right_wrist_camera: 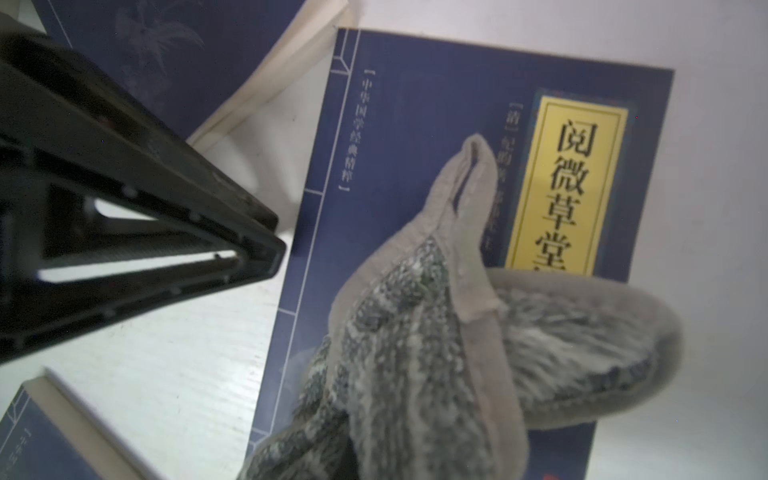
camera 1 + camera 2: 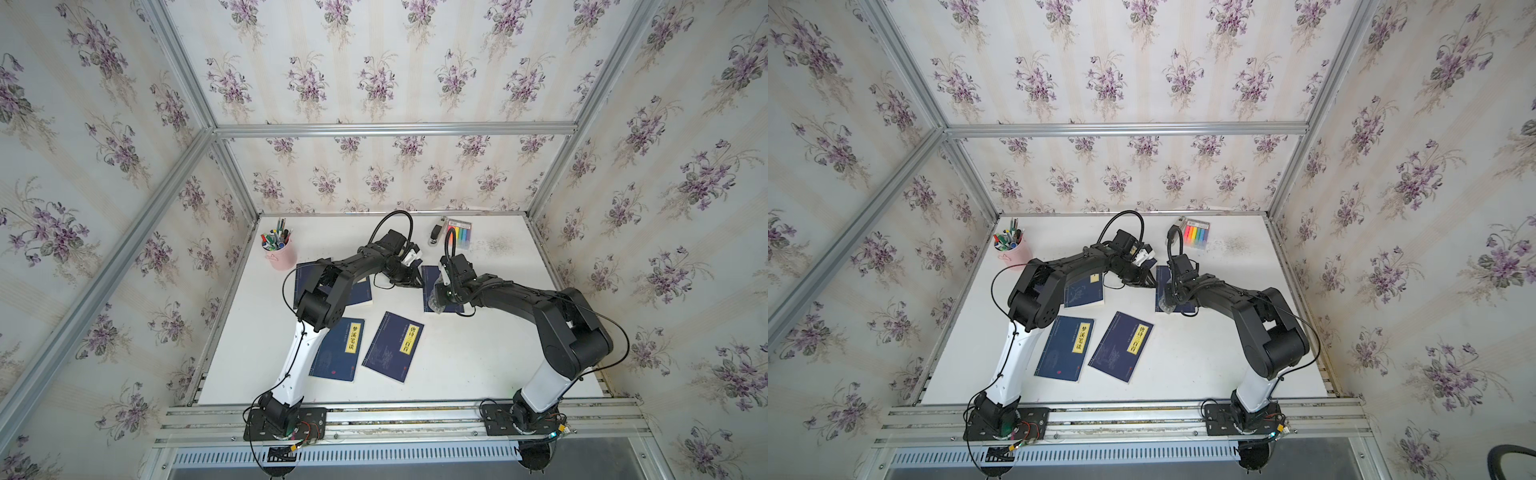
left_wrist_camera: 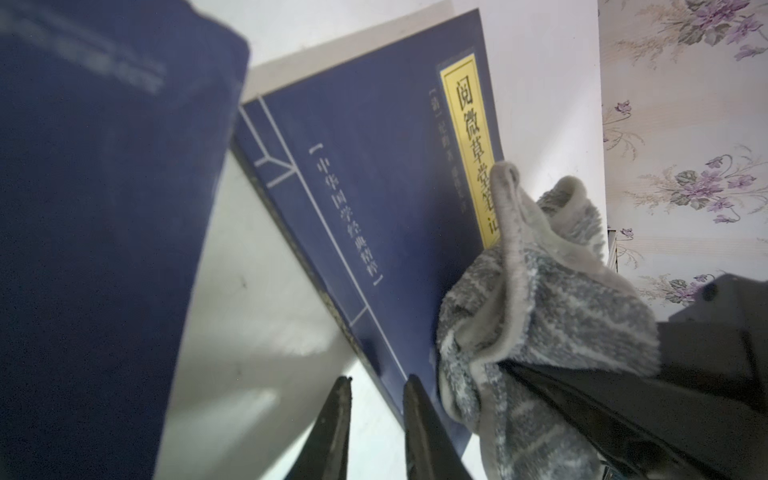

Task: Wipe the cover of the book
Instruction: Wipe the dirt from the cover of the book.

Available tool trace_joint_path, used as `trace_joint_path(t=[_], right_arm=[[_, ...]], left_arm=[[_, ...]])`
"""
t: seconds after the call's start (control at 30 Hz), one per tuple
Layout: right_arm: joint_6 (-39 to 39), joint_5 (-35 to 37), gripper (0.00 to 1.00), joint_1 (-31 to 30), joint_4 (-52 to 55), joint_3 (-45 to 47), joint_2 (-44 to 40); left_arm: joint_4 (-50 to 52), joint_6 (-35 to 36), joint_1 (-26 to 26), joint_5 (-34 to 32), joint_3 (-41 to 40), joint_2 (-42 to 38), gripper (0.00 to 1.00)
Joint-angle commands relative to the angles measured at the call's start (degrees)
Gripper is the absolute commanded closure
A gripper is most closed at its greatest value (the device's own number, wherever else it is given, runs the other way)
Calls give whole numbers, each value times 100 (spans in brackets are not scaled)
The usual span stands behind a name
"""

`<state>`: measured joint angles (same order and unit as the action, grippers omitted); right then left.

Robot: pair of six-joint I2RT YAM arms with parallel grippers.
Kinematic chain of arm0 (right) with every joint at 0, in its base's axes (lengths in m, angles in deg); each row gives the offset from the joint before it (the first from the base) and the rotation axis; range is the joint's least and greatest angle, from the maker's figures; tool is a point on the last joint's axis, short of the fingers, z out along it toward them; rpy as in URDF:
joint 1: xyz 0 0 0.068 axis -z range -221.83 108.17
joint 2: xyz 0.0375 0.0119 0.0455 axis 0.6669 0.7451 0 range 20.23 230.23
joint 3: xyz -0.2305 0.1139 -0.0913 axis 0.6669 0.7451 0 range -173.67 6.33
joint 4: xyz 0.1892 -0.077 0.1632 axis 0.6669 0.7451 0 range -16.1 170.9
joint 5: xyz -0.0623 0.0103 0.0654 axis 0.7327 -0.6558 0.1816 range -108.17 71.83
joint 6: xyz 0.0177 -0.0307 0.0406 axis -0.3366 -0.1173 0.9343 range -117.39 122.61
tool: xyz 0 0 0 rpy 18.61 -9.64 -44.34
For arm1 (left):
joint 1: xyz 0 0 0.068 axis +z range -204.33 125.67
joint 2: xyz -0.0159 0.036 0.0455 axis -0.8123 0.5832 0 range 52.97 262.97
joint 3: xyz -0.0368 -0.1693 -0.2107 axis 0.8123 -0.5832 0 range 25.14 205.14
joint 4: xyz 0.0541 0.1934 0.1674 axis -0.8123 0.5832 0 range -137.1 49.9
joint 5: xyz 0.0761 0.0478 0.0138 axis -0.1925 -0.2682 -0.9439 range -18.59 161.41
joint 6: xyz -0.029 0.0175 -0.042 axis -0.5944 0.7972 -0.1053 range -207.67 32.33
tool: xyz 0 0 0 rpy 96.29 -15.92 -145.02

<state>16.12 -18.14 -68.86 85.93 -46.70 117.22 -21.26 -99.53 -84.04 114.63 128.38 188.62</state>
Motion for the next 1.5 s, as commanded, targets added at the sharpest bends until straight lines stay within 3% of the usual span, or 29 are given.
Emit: trace_joint_path(t=[0.0,0.2,0.4,0.57,0.77,1.0,1.47], right_arm=[[12,-334,100,-3,280,241,-252],[114,-599,100,-13,82,799,-711],[81,-362,100,154,122,313,-801],[19,-263,100,437,205,-40,-704],[35,-192,100,822,178,-28,-643],[19,-335,100,1013,45,177,-676],[61,-178,100,1068,-17,236,-508]], left_arm=[[-212,6,3,-1,-65,-228,75],[-227,-8,2,-26,-123,-356,74],[-290,-77,1,16,-136,-363,74],[-197,-81,1,-239,262,-245,59],[134,-420,1,-404,1573,485,50],[78,-856,-47,-493,2281,1171,37],[-547,-812,-86,-1219,1864,1102,28]])
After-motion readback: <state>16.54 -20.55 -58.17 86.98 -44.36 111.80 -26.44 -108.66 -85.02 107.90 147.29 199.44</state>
